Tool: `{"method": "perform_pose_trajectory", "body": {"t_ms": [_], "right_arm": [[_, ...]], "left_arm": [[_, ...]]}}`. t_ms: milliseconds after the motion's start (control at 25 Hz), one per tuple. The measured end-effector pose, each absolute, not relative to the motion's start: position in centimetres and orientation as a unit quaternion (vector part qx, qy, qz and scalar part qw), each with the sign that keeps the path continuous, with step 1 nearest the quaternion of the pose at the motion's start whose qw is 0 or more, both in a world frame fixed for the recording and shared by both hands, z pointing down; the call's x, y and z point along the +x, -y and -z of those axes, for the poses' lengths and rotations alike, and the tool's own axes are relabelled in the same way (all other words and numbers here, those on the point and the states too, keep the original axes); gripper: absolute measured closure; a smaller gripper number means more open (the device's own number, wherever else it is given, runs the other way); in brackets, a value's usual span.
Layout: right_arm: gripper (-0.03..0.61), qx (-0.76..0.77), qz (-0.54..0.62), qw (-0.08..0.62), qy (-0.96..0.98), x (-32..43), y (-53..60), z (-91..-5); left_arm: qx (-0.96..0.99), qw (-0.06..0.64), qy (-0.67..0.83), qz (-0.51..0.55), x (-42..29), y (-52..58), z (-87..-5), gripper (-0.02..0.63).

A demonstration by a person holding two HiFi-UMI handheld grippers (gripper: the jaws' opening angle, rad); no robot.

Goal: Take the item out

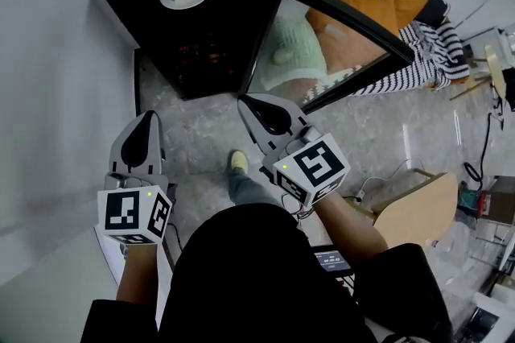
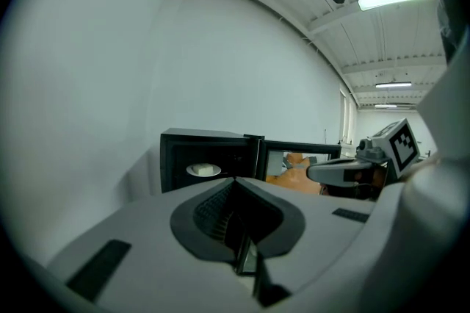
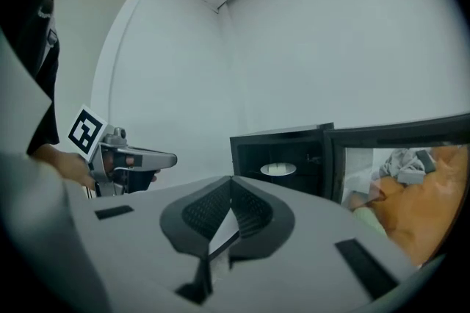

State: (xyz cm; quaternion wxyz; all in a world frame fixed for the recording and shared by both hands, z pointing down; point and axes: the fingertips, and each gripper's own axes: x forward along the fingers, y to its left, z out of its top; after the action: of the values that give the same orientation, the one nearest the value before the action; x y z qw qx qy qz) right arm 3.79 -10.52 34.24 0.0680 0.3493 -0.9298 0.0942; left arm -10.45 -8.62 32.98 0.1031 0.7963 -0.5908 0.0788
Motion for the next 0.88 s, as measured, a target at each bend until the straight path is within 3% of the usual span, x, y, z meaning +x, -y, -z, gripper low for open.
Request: {"method": "perform_pose_trajectory", "body": {"t_ms": [480, 880], "right_arm": [[0.572, 0.333, -0.111, 0.077, 0.933, 3.2, 18.5, -35.5], [0.571, 0.372, -0.171, 0.053, 0.911, -0.6, 24.7, -36.6]], "left_arm": [[0.794, 0.111, 0.591, -0.092, -8.8, 17.2, -34.1, 0.606], [0.791, 0.114, 0.595, -0.093, -13.7, 19.9, -34.1, 0.606]]}}
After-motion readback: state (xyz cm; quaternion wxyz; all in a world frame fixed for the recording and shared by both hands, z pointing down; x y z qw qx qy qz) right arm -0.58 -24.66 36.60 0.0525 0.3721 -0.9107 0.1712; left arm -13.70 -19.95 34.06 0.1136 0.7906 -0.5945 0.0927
